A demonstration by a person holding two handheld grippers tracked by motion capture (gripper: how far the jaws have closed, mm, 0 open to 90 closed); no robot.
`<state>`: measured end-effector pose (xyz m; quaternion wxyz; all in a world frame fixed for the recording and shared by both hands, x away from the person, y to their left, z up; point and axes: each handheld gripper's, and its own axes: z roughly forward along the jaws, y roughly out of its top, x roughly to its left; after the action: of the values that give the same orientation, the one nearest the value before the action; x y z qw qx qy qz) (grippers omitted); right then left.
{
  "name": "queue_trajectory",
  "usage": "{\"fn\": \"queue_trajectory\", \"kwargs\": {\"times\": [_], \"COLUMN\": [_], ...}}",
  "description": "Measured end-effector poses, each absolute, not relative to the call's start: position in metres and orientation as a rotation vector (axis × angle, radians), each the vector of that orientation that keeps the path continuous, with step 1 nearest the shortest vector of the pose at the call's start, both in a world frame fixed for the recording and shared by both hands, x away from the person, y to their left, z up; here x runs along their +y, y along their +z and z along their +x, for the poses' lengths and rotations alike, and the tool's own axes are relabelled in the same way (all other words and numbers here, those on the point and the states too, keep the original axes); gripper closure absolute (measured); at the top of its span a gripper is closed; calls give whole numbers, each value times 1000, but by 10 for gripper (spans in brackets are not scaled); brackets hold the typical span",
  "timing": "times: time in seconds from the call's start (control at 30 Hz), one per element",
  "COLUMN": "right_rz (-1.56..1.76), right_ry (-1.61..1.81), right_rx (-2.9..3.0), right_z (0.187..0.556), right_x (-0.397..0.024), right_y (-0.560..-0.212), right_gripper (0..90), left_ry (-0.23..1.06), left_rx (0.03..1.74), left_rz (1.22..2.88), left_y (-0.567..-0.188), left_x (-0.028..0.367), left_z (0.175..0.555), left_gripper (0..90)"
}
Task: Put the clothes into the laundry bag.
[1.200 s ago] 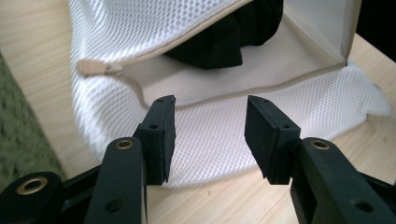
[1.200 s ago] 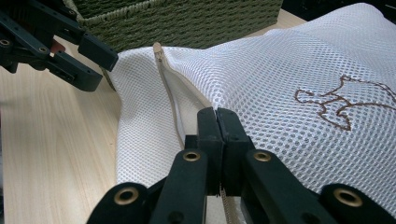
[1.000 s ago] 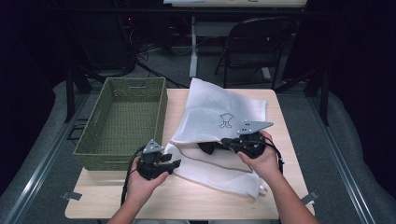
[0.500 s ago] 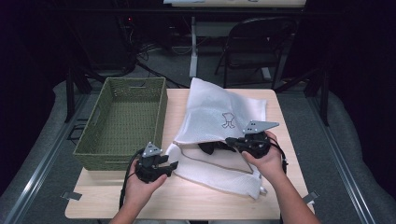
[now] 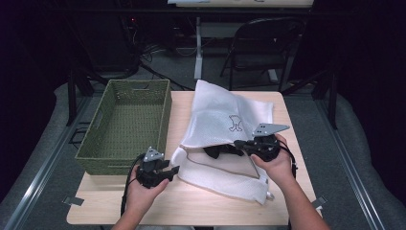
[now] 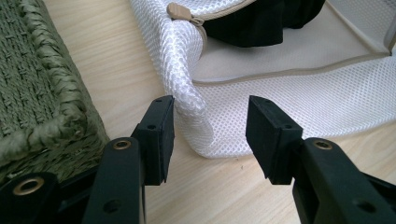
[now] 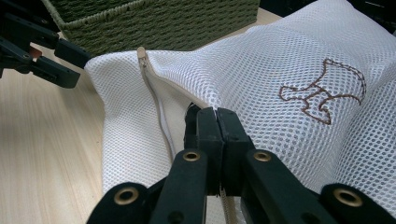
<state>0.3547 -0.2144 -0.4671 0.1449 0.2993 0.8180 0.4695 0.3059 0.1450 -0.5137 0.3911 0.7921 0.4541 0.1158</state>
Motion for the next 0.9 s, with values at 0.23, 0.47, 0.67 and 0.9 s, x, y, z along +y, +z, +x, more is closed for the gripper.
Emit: {"fn": "queue_trajectory", "kwargs": {"times": [0.23,0.47,0.67,0.9], "right_rz": [872,868,864,864], "right_ry": [1345,1341,1332,1305], "right_rx": [2359,2366,2367,2379], "right_z": [355,355,355,351], "right_x": [-216,-213,-213,-214], "right_y": [-469,-471,-470,-470], "right_gripper": [894,894,894,894], "left_ry": [326,359,328,239], "left_rx": [1137,1129,1108,1078], "left_rz": [2049,2066,2047,2028], "left_y": [-519,-520,-515,-512], "left_x": [136,133,136,137], "left_z": [312,315,310,299], "left_gripper": [580,794,845,851]}}
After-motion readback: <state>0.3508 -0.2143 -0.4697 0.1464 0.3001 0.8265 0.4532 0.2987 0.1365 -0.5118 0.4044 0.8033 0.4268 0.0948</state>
